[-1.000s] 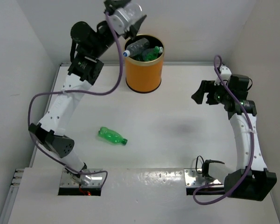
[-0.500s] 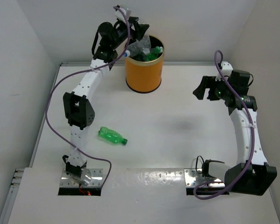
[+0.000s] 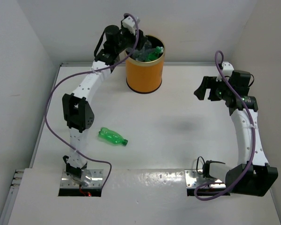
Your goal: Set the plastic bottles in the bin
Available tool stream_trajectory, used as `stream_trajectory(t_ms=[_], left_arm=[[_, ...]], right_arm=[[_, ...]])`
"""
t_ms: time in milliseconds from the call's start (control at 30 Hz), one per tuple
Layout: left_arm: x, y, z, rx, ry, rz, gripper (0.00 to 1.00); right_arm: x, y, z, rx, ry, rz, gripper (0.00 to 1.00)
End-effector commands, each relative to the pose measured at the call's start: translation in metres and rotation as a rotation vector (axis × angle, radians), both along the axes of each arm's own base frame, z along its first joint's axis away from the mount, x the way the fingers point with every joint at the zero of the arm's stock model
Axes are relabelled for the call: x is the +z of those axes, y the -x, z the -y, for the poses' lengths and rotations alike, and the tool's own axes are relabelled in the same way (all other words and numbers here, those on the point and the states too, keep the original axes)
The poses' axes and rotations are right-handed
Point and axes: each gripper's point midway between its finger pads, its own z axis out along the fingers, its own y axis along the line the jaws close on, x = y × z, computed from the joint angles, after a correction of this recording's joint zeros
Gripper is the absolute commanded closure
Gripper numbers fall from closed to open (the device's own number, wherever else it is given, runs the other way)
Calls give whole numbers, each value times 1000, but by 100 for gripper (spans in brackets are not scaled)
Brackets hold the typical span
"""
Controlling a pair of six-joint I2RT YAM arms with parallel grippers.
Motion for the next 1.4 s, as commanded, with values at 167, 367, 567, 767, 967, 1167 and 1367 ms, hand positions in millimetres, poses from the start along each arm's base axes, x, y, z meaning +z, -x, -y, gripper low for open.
stream_trajectory(t_ms=[167, 367, 567, 767, 967, 1167, 1367], left_arm=[[-45, 8, -1, 21, -83, -115, 100], [-90, -13, -12, 40, -55, -220, 100], [-133, -30, -19, 96, -135, -251, 100], [-138, -23, -22, 94, -160, -276, 76], [-86, -6, -20, 37, -90, -196, 16], [45, 21, -29, -34, 117, -2, 0], [199, 88, -61, -56, 287, 266, 0]], right_arm=[[9, -2, 2, -8, 3, 40, 15], [12, -3, -4, 22, 18, 43, 15], [11, -3, -13, 63, 36, 44, 15], [10, -1, -24, 108, 47, 40, 14], [11, 0, -41, 175, 60, 54, 12], [20, 1, -70, 270, 58, 89, 12], [23, 2, -114, 417, 76, 107, 12]])
